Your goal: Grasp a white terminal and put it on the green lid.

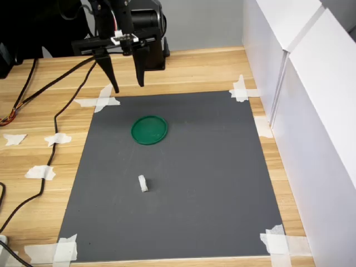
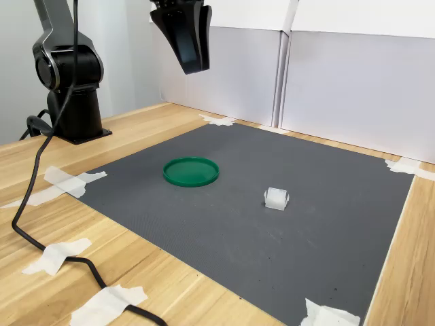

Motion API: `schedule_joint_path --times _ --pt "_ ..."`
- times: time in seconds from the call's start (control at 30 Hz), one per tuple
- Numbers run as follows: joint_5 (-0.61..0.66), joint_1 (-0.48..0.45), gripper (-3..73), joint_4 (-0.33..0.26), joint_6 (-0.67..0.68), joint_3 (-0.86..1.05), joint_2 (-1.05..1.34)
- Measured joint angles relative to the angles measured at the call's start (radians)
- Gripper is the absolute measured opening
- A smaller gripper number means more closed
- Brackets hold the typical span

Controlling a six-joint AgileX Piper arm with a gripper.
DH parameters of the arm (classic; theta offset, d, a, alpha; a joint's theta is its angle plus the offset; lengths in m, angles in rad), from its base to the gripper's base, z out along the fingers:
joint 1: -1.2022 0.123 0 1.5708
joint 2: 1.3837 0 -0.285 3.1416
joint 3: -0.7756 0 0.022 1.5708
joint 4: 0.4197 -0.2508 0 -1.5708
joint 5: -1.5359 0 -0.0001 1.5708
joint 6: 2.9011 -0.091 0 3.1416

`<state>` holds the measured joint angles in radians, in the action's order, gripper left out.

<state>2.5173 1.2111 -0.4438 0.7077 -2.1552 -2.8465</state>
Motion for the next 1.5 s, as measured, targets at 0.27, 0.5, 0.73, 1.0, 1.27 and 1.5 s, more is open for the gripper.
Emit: schedule_joint_path --times 0.27,0.5,0.73,1.0,1.27,1.5 --pt "0.102 0.000 69.2 -0.002 0.002 -0.208 -0.171" --pt "0.144 0.000 68.9 -0.003 0.011 -0.350 -0.328" --pt "0.159 0.000 68.2 -0.018 0.068 -0.449 -0.460" --pt "0.141 0.000 68.2 -0.040 0.082 -0.458 -0.523" --pt "0.154 0.000 68.1 -0.062 0.082 -0.458 -0.564" --pt "0.125 0.000 68.1 -0.056 0.076 -0.458 -0.607"
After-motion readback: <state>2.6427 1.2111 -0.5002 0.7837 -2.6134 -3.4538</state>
